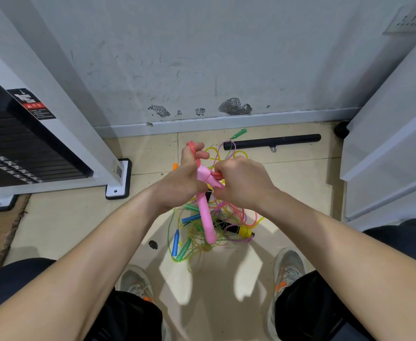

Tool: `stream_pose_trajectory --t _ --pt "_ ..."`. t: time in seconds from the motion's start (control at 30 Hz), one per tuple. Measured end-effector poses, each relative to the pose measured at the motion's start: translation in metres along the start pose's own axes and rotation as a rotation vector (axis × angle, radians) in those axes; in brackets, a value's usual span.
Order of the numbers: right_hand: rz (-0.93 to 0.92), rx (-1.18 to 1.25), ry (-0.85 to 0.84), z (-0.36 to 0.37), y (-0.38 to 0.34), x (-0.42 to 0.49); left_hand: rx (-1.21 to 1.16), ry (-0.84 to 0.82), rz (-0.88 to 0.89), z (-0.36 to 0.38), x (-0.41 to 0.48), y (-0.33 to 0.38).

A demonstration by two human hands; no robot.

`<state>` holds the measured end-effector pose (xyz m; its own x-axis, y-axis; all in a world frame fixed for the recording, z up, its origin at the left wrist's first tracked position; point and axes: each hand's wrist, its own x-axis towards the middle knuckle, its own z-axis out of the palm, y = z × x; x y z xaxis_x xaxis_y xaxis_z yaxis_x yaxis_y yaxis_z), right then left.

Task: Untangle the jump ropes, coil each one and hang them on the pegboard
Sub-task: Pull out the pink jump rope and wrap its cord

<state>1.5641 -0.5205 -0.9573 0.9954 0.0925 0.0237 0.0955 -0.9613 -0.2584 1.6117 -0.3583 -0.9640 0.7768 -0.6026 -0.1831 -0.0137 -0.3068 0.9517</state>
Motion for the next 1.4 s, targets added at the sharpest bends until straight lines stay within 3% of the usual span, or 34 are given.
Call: stream_pose_trajectory --t 0.2,0.33,0.53,0.7,0.8,0.97,1.17,1.27,1.4 --pt "0.014 0.113 -0.063 -0.004 0.002 -0.003 0.291 -0.028 0.119 -0.011 -0.001 -0.007" --pt "0.037 0.192 -0.069 -0.007 0.002 0.0 0.259 0.091 0.184 -0.009 -0.001 -0.006" --pt "0.021 0.168 -0.021 -0.007 -0.009 -0.006 0.278 0.432 0.256 0.011 0.002 -0.016" --pt "0.076 0.453 0.06 0.0 -0.037 -0.013 0.245 0.721 0.303 0.023 0.007 -0.007" --pt "0.066 0.527 0.161 0.007 -0.049 -0.017 0.07 0.828 0.242 0.026 0.012 0.003" --pt "0.052 0.576 0.269 0.02 -0.053 -0.021 -0.312 0.828 0.08 0.021 0.021 0.01" --pt "-0.1 0.335 0.327 0.026 -0.046 -0.025 -0.826 0.774 -0.22 0.004 0.025 0.022" --pt "-0.155 0.256 0.332 0.024 -0.04 -0.022 -0.908 0.633 -0.297 0.001 0.02 0.026" --pt "-0.234 0.196 0.337 0.022 -0.031 -0.022 -0.887 0.582 -0.331 -0.002 0.015 0.027"
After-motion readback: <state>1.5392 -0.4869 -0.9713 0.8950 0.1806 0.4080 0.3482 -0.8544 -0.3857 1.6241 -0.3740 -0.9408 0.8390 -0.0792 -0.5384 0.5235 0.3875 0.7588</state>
